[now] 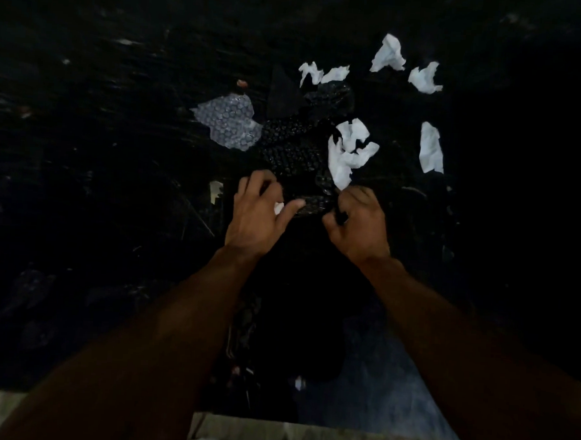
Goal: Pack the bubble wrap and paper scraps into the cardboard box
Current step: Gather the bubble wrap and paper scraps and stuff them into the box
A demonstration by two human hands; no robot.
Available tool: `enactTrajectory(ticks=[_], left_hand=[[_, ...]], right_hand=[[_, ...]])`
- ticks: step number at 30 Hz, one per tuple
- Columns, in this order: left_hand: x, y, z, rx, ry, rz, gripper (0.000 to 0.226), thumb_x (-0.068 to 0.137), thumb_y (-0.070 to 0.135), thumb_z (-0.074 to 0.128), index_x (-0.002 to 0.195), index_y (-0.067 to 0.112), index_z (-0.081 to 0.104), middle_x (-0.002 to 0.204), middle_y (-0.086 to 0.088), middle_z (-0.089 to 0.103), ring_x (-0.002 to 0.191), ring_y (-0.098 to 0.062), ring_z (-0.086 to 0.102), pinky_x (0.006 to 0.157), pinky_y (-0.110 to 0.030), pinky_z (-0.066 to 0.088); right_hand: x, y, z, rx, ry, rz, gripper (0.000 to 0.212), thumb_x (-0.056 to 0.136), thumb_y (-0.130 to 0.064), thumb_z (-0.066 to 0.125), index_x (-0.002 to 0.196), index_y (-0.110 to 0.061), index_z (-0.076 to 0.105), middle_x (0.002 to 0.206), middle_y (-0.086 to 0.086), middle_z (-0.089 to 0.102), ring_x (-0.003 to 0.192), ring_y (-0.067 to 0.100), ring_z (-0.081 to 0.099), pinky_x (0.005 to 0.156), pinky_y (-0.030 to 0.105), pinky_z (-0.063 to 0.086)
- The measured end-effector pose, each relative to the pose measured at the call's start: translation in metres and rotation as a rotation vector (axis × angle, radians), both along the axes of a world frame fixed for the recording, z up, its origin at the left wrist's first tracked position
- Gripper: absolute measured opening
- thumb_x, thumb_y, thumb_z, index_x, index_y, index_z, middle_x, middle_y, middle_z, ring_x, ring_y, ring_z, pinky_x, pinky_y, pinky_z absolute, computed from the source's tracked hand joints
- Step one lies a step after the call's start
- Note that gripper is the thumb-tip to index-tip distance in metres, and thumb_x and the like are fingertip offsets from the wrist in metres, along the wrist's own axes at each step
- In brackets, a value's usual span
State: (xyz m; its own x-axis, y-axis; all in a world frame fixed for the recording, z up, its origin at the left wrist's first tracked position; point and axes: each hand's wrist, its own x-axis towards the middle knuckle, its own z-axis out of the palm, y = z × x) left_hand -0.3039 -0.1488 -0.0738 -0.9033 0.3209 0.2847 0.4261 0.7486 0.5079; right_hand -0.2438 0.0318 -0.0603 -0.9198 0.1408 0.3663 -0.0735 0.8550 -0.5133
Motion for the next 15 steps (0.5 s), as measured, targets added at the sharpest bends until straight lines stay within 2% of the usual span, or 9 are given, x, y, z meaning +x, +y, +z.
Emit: enactTrajectory(ticks=[2,4,6,8,9,11,13,15], left_hand=[[-0.001,-0.001,0.002,0.008,-0.001,-0.071,0.037,0.089,0.045,0.058,0.082,0.010,0.058,0.095,-0.010,0.057,0.088,-0.030,0.050,0.081,-0.039,0.043],[0.001,0.003,0.007,-0.058,-0.007,-0.106,0.040,0.092,0.050,0.047,0.107,0.015,0.060,0.095,-0.010,0.062,0.089,-0.033,0.055,0.081,-0.045,0.046],[0.002,0.008,0.012,-0.168,-0.040,-0.099,0.051,0.094,0.054,0.038,0.138,0.027,0.043,0.099,-0.013,0.066,0.095,-0.035,0.058,0.082,-0.045,0.046],[0.000,0.012,0.016,-0.275,-0.040,-0.115,0.057,0.095,0.056,0.035,0.148,0.037,0.025,0.099,-0.016,0.065,0.096,-0.035,0.057,0.081,-0.044,0.045],[-0.003,0.014,0.019,-0.329,-0.034,-0.136,0.057,0.095,0.056,0.033,0.148,0.038,0.024,0.102,-0.018,0.062,0.096,-0.035,0.056,0.081,-0.044,0.046],[-0.011,0.018,0.021,-0.387,-0.058,-0.127,0.052,0.094,0.056,0.037,0.140,0.032,0.042,0.108,-0.020,0.055,0.101,-0.036,0.050,0.082,-0.046,0.048],[-0.015,0.017,0.019,-0.367,-0.022,-0.065,0.041,0.092,0.053,0.046,0.115,0.021,0.058,0.110,-0.019,0.048,0.102,-0.036,0.045,0.081,-0.047,0.046],[-0.018,0.012,0.013,-0.297,0.030,-0.053,0.034,0.090,0.047,0.053,0.098,0.014,0.059,0.115,-0.018,0.048,0.105,-0.036,0.044,0.082,-0.046,0.042]], right_hand=[[0.002,-0.002,0.007,-0.092,-0.063,-0.063,0.020,0.067,-0.009,0.065,0.064,-0.009,0.046,0.075,0.012,0.058,0.075,0.028,0.054,0.062,0.032,0.044],[0.005,-0.001,0.011,-0.148,-0.134,-0.120,0.021,0.066,-0.004,0.066,0.073,-0.010,0.048,0.076,0.005,0.055,0.073,0.023,0.051,0.061,0.031,0.043],[0.005,0.003,0.016,-0.125,-0.157,-0.096,0.020,0.068,-0.001,0.063,0.085,-0.010,0.059,0.079,0.002,0.056,0.076,0.022,0.053,0.066,0.029,0.045],[0.005,0.008,0.017,-0.038,-0.152,-0.016,0.021,0.070,0.000,0.057,0.084,-0.010,0.068,0.080,0.006,0.063,0.079,0.028,0.056,0.068,0.031,0.048],[0.006,0.009,0.016,-0.005,-0.148,0.018,0.021,0.069,0.001,0.054,0.079,-0.009,0.070,0.079,0.009,0.064,0.077,0.031,0.056,0.067,0.032,0.049],[0.009,0.012,0.014,0.012,-0.147,0.047,0.020,0.068,0.000,0.051,0.071,-0.007,0.069,0.077,0.010,0.063,0.073,0.033,0.055,0.064,0.035,0.050],[0.018,0.017,0.012,0.014,-0.130,0.039,0.018,0.069,-0.004,0.049,0.068,-0.005,0.067,0.077,0.010,0.062,0.073,0.032,0.054,0.063,0.038,0.050],[0.035,0.027,0.007,0.019,-0.104,0.010,0.020,0.073,-0.015,0.049,0.070,-0.004,0.065,0.080,0.010,0.059,0.077,0.030,0.052,0.067,0.037,0.048]])
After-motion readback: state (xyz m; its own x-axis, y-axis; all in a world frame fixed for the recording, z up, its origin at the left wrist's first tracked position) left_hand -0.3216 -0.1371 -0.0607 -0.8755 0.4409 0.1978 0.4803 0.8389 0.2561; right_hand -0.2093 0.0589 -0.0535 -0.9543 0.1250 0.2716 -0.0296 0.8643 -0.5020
